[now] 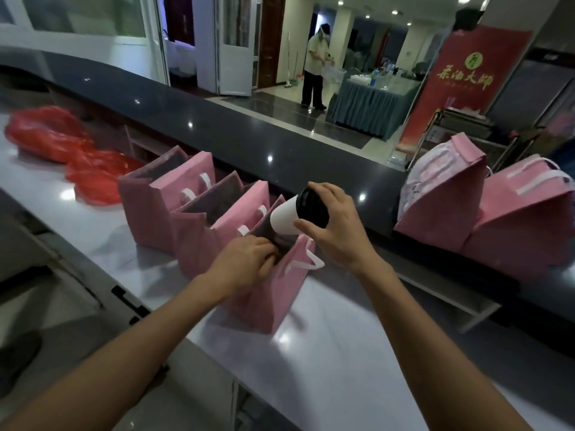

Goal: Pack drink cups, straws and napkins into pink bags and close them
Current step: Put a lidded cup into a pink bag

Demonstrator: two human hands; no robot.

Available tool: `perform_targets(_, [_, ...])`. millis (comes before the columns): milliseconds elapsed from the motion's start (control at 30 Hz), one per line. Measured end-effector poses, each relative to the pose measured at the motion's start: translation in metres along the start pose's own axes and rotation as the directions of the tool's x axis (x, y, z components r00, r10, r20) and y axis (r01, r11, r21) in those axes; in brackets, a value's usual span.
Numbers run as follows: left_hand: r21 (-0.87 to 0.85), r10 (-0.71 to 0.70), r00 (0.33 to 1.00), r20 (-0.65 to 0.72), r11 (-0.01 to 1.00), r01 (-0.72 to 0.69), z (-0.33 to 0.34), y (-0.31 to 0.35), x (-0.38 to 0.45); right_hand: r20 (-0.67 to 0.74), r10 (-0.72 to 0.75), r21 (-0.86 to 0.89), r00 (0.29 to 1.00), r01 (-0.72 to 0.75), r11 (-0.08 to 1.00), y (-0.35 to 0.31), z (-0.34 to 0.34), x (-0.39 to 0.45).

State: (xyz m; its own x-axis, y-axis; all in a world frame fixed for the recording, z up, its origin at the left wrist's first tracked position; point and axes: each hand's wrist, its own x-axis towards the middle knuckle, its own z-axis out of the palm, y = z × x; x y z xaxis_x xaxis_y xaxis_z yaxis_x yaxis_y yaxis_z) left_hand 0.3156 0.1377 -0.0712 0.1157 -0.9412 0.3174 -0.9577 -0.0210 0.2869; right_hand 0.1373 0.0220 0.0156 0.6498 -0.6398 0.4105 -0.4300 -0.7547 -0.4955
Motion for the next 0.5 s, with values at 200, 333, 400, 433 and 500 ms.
perform_targets(200, [0.172, -0.055, 0.998, 0.041, 0.984, 0.047, -0.010, 0.000, -0.017, 0.227, 0.016, -0.091, 0.974, 0.005, 0.996, -0.001, 0.029, 0.026])
perform_targets(333, [0.191, -0.109, 0.985, 0.134, 0.978, 0.082, -0.014, 0.005, -0.027, 0.428, -0.022, -0.164, 0.904, 0.101, 0.981, 0.003, 0.044, 0.039])
perform_targets(400, [0.171, -0.119, 0.982, 0.144, 0.981, 0.094, -0.015, 0.008, -0.031, 0.506, -0.051, -0.204, 0.861, 0.177, 0.963, 0.000, 0.050, 0.047])
perform_targets(433, [0.176, -0.121, 0.980, 0.159, 0.980, 0.093, -0.015, 0.009, -0.033, 0.535, -0.068, -0.221, 0.842, 0.217, 0.951, -0.001, 0.054, 0.050])
perform_targets(500, [0.183, -0.118, 0.977, 0.175, 0.979, 0.086, -0.012, 0.009, -0.033, 0.580, -0.108, -0.232, 0.807, 0.292, 0.928, -0.005, 0.061, 0.054])
